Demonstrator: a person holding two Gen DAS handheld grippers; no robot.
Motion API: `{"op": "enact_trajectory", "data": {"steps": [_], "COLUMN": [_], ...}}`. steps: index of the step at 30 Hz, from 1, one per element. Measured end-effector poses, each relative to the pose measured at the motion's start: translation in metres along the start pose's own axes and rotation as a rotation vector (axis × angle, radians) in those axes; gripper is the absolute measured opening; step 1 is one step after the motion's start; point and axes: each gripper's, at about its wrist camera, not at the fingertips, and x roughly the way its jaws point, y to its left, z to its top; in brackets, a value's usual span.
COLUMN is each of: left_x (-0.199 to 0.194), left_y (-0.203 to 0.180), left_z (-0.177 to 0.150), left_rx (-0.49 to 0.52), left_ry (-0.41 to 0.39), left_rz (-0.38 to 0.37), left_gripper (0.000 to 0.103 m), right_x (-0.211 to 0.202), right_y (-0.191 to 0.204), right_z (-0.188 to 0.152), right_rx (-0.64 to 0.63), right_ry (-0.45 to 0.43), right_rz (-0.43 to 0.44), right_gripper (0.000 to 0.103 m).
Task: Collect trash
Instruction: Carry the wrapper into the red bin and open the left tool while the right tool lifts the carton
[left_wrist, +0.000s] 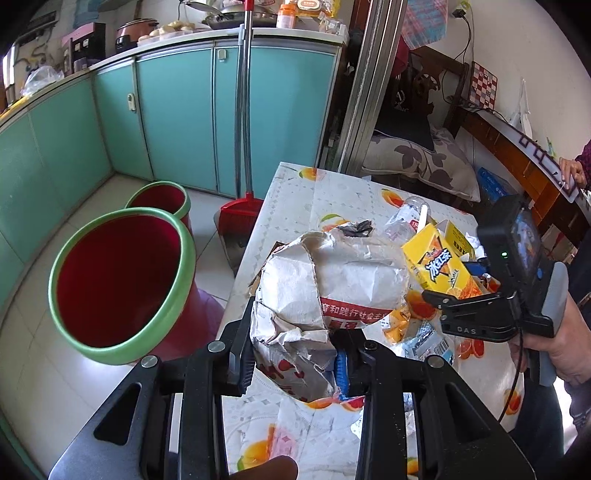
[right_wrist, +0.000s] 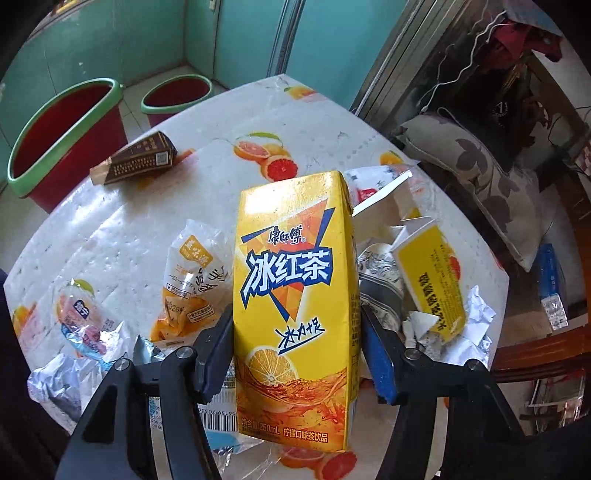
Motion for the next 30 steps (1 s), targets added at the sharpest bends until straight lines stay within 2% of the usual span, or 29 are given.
{"op": "enact_trajectory", "data": {"steps": [5,10,15,18,25,26,27,28,29,30], "left_x": [-0.007,-0.012,-0.006,0.001,0.023,0.026,0.029,0.031,0.031,0.03], "left_y": [0.018,0.064,0.114,0.139,0.174,0.177,0.179,0.18,0.181,0.181], "left_z": [0.009,0.028,0.043,0.047,0.042,0.04,0.039,0.038,0.037,0.036], "left_rx": [-0.033,-0.074,-0.096,-0.127,-0.176,-0.179,-0.183,-0.186,-0.188,-0.188], "left_ry": [-0.031,-0.066,-0.072,-0.066,-0.013,-0.006,0.002,0.007,0.001,-0.011], "left_rz": [0.04,0.118,0.239,0.277,0.293,0.293,0.287,0.285,0.292,0.298], "left_gripper": [0.032,0.032,0.032,0.032,0.033,0.039,0.058,0.072,0.09,0.09], "right_x": [-0.047,-0.088,-0.112,-0.121,-0.131,-0.132,-0.133,-0.133,-0.134,-0.133], "right_y": [-0.014,-0.012,0.013,0.032,0.079,0.085,0.091,0.097,0.104,0.109], "right_z": [0.0,0.008,0.023,0.039,0.08,0.085,0.089,0.094,0.099,0.103], "right_rx": [0.069,0.1,0.085,0.074,0.031,0.031,0.028,0.024,0.02,0.016], "right_ry": [-0.095,-0.181,-0.234,-0.262,-0.33,-0.335,-0.338,-0.339,-0.34,-0.341], "right_rz": [-0.007,0.02,0.054,0.081,0.135,0.142,0.147,0.149,0.153,0.159], "right_gripper": [0.062,0.062,0.062,0.062,0.062,0.062,0.062,0.062,0.062,0.062]}}
